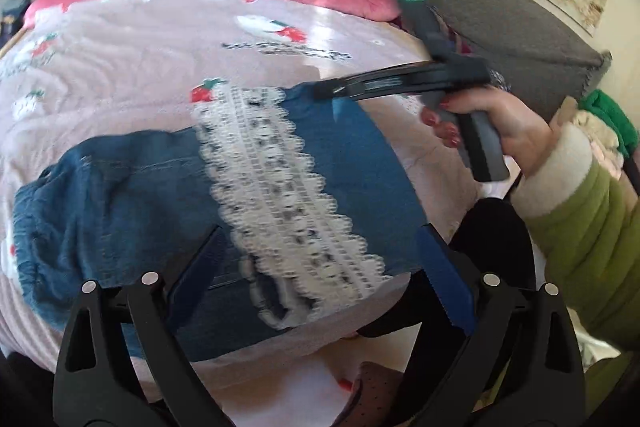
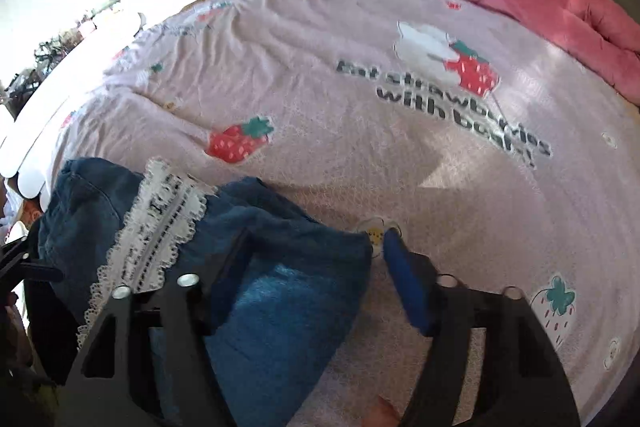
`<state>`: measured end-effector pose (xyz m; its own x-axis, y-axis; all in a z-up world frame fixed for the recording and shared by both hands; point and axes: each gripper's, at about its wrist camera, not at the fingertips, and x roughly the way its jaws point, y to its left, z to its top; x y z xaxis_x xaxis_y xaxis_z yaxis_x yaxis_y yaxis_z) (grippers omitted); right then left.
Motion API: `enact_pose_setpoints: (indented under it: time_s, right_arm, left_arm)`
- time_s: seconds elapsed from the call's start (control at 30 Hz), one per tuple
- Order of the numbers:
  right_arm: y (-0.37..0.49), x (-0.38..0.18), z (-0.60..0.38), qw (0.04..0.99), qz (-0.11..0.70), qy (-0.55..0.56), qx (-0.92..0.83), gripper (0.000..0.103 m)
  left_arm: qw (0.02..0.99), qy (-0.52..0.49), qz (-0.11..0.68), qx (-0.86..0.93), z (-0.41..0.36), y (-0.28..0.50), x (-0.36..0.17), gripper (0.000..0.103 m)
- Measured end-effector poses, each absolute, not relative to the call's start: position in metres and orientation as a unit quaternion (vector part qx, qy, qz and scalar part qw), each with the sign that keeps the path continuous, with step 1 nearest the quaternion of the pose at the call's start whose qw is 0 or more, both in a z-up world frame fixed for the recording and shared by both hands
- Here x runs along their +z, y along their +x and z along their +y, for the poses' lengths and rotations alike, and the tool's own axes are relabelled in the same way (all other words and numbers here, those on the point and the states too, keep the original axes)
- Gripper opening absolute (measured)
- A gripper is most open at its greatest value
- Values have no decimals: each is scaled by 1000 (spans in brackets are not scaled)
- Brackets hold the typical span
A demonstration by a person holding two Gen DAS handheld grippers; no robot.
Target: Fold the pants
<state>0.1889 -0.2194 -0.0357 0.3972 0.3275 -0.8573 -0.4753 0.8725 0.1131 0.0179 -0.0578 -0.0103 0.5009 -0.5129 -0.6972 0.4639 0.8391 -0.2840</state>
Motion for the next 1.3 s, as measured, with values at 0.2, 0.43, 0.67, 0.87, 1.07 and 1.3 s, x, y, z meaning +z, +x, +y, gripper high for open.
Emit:
enact_pose_setpoints:
  time_s: [0.2, 0.43, 0.67, 0.87, 1.07, 1.3]
  right_arm:
    - [186, -52, -228, 842, 483, -96, 218, 17]
    - [173, -34, -252, 867, 450, -58, 206, 59]
    - [94, 16, -258, 877, 375, -17, 300, 60]
    - [28, 6, -235, 859, 380, -69, 337, 60]
    - [-7, -31, -210, 828, 425, -125, 343, 16]
    - [-2, -67, -224, 821, 487, -126, 271, 13]
  left_arm:
    - [849, 17, 463, -253, -85, 22, -47, 89]
    - [839, 15, 482, -251, -79, 13, -64, 89]
    - [848, -39, 463, -256, -45, 7, -40, 89]
    - [866, -53, 431, -248, -34, 12, -11, 89]
    - [864, -94, 424, -254, -42, 27, -11, 89]
    - [852, -52, 455, -254, -74, 21, -37, 81]
